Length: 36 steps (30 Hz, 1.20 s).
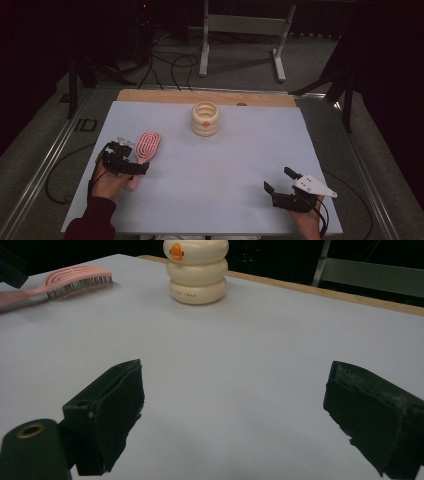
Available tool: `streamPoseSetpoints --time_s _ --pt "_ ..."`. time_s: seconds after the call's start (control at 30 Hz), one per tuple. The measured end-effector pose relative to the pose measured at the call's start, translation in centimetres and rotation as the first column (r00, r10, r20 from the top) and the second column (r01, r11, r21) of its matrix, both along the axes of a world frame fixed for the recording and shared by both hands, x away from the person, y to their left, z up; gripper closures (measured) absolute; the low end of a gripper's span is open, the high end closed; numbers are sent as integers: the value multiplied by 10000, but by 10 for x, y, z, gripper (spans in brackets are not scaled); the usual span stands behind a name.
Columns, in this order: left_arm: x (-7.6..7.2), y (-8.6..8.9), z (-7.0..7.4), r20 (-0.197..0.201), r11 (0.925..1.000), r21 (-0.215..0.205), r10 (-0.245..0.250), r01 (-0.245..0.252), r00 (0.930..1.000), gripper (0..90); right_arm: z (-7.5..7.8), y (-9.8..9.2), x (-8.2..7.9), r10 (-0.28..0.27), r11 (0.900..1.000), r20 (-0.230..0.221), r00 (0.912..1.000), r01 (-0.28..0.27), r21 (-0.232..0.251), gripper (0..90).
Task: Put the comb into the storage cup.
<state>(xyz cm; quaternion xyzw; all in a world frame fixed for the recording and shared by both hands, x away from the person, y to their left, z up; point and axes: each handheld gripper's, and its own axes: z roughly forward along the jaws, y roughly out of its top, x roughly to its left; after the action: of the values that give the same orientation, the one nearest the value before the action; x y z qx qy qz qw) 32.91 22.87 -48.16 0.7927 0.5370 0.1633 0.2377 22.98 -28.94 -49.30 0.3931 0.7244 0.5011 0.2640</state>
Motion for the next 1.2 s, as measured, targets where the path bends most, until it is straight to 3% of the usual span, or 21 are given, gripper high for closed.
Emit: streamPoseSetpoints --time_s 0.17,0.53,0.77,1.2 --pt "4 -1 -1 -207 9999 -115 39 -42 9998 15 0 0 0 -5 10000 0 10000 5 -5 93" --pt "11 -4 -4 -598 10000 42 35 -33 9982 15 0 0 0 2 10000 4 10000 -2 7 92" --pt "16 -5 -9 -1016 9999 107 102 -91 9948 20 0 0 0 -26 10000 -4 10000 26 -23 93" --pt "24 -11 -9 -1398 9996 265 107 -71 9901 34 -1 0 1 -32 10000 -13 10000 32 -45 93"
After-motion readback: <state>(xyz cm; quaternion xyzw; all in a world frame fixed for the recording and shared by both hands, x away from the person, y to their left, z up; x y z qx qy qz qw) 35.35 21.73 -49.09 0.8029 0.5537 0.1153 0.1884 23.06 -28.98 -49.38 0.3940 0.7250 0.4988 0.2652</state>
